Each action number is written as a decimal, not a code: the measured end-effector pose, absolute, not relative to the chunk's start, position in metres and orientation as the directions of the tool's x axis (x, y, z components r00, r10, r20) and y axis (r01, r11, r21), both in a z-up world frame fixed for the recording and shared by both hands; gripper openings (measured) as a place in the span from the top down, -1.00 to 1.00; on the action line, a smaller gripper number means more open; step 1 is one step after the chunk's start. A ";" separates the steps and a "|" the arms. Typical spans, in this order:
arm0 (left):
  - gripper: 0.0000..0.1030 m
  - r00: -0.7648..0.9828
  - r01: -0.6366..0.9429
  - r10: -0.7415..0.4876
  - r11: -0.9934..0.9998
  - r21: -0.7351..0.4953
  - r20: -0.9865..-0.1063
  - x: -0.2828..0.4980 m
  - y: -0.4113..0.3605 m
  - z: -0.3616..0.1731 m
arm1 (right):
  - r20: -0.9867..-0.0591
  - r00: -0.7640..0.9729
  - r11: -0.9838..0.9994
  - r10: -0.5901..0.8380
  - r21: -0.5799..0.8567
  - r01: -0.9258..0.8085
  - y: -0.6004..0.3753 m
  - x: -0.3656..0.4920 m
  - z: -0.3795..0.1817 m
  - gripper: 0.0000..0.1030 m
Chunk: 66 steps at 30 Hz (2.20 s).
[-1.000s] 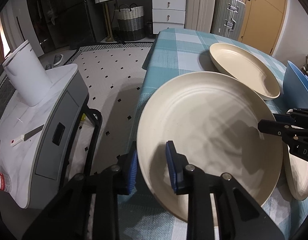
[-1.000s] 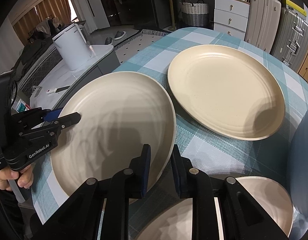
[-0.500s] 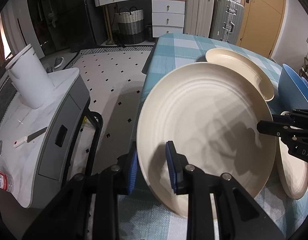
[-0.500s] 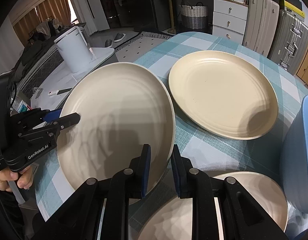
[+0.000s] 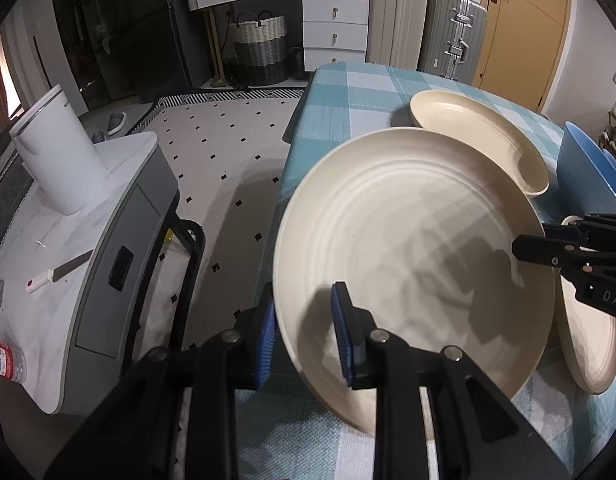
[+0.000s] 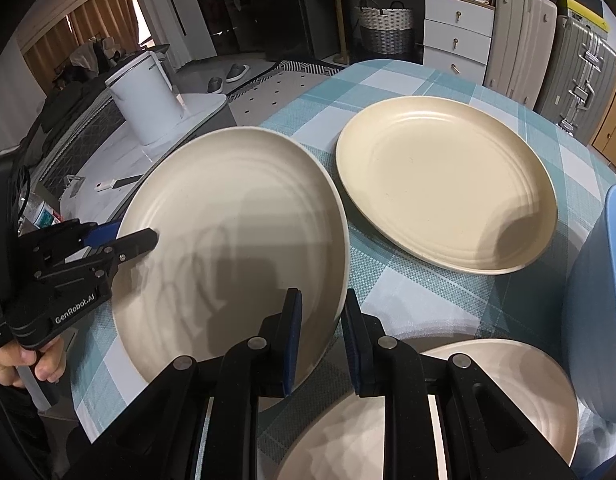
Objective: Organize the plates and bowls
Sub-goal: 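Lift the cream plate with both grippers and carry it toward the other cream plate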
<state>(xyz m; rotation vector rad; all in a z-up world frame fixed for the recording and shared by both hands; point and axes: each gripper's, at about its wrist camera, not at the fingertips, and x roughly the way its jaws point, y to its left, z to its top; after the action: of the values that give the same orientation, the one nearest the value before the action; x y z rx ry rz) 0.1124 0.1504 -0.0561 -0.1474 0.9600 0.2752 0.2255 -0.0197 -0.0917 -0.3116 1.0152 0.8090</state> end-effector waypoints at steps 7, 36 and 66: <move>0.52 0.536 -0.302 0.164 0.953 -0.006 -0.828 0.112 0.149 -0.062 | -0.853 0.271 0.686 0.446 0.132 -0.716 -0.018 0.226 -0.097 0.61; 0.52 0.571 -0.283 0.169 0.959 0.001 -0.803 0.100 0.134 -0.027 | -0.834 0.302 0.697 0.462 0.132 -0.705 -0.037 0.215 -0.060 0.61; 0.52 0.627 -0.161 0.101 0.987 -0.002 -0.773 0.099 0.053 0.013 | -0.804 0.409 0.782 0.431 0.106 -0.614 -0.132 0.180 -0.008 0.61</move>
<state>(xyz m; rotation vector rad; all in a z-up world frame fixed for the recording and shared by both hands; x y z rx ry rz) 0.0993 0.0534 0.0127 -0.0732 0.8809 0.1504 0.1804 -0.1316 -0.0075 -0.2188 0.9403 0.6648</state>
